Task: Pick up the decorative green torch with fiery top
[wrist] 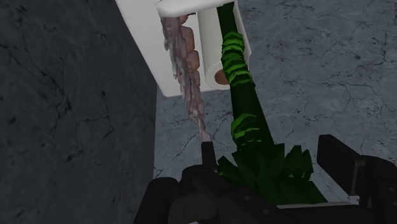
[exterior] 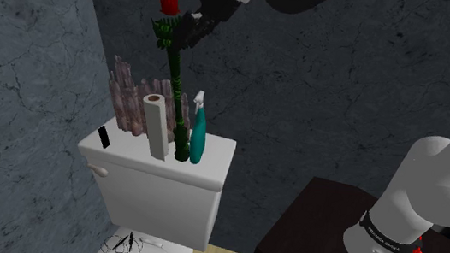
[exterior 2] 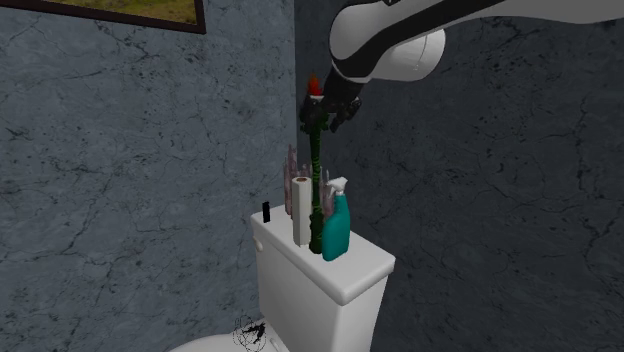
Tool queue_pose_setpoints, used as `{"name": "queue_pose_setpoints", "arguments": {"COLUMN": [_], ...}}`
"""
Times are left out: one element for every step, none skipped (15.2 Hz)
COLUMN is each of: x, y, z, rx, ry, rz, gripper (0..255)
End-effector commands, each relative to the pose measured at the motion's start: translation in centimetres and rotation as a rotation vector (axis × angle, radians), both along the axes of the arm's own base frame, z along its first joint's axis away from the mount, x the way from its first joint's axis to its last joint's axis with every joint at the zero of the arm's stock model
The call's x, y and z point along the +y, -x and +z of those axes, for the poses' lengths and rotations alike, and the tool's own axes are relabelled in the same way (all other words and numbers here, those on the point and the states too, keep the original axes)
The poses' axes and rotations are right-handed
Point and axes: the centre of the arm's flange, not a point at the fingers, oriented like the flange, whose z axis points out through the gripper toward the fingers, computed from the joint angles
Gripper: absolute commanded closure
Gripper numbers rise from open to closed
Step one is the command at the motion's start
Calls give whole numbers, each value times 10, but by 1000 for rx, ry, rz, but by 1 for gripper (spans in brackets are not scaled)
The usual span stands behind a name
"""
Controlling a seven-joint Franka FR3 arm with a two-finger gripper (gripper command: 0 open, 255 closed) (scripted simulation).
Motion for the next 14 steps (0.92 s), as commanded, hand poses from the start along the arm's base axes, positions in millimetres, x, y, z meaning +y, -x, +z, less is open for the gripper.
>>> {"name": "queue_pose_setpoints", "arguments": {"x": [0, 0, 0, 0, 0, 0, 0, 0, 0, 0, 0, 0, 0, 0], "y": [0, 0, 0, 0, 0, 0, 0, 0, 0, 0, 0, 0, 0, 0], "z": [11, 16, 21, 26, 32, 37, 42, 47, 53, 58, 63, 69, 69, 69], "rx": [-1, -1, -1, -1, -1, -1, -1, -1, -1, -1, -1, -1, -1, -1], "ry": [0, 0, 0, 0, 0, 0, 0, 0, 0, 0, 0, 0, 0, 0], "rz": [0, 0, 0, 0, 0, 0, 0, 0, 0, 0, 0, 0, 0, 0], "gripper": [255, 255, 255, 255, 255, 255, 255, 255, 255, 255, 255, 255, 255, 255]}}
